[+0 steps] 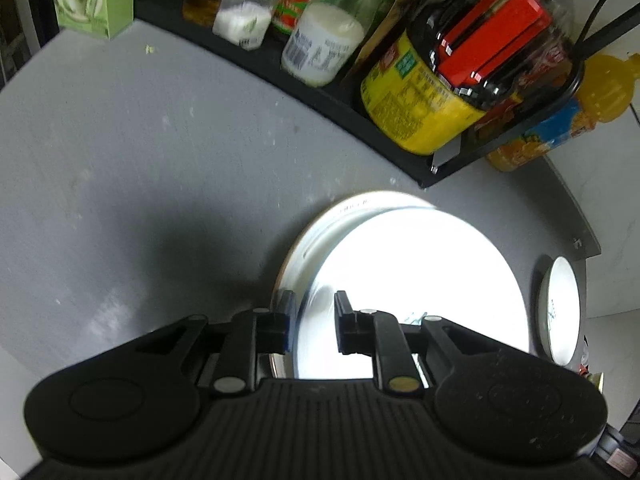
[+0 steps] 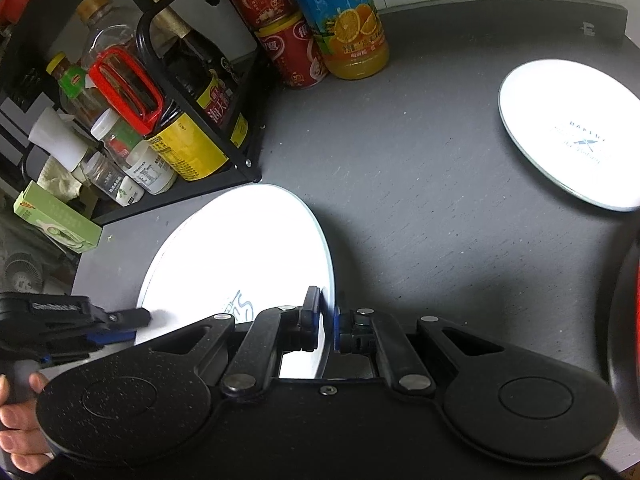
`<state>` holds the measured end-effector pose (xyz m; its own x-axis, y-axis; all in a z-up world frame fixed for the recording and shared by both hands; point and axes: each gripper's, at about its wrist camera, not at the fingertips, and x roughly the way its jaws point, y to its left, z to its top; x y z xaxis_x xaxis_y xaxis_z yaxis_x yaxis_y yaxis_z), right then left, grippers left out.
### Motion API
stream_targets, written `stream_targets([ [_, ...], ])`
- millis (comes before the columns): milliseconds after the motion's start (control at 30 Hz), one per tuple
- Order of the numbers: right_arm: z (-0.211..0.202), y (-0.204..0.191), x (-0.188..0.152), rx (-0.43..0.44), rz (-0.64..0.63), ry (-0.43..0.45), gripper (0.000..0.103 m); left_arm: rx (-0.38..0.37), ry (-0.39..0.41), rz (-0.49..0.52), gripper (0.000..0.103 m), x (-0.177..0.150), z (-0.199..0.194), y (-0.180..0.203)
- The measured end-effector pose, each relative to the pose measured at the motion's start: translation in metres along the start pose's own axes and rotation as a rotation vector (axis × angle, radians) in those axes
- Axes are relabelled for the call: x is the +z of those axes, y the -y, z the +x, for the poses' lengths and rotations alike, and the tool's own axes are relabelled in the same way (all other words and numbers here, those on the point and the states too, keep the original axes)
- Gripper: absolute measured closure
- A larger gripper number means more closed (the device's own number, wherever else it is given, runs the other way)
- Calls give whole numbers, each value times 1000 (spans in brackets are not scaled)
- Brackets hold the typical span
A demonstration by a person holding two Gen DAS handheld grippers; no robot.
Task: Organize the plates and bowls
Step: 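Lift the 'Sweet' plate and carry it over the large rimmed white plate, then lower the 'Sweet' plate onto the rimmed plate and open the right gripper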
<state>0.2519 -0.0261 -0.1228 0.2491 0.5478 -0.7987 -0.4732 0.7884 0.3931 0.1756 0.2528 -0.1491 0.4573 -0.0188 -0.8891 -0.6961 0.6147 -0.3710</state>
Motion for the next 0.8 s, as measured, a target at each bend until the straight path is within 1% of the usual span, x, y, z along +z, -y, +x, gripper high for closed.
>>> stream_targets([
  [33, 0, 0, 0, -3, -1, 0, 96, 4, 12, 5, 77, 1, -4, 0],
  [100, 2, -1, -1, -9, 3, -3, 96, 19, 32, 17, 64, 3, -8, 0],
  [167, 3, 0, -2, -14, 7, -5, 95, 47, 42, 19, 58, 3, -9, -3],
  [200, 4, 0, -2, -16, 9, -8, 95, 53, 40, 18, 58, 2, -8, -4],
  [333, 6, -4, -3, -26, -1, -12, 94, 49, 18, -2, 58, 1, 1, -12],
  [533, 11, -10, -2, -50, -32, -32, 92, 51, 16, -30, 58, -2, 9, -19],
  [600, 14, -14, -3, -63, -53, -37, 91, 43, 18, -32, 62, -1, 9, -20],
  [733, 19, -16, -4, -68, -53, -46, 89, 38, 29, -24, 65, 3, 8, -18],
  [800, 19, -18, -4, -76, -62, -49, 88, 35, 32, -18, 69, 4, 8, -16],
])
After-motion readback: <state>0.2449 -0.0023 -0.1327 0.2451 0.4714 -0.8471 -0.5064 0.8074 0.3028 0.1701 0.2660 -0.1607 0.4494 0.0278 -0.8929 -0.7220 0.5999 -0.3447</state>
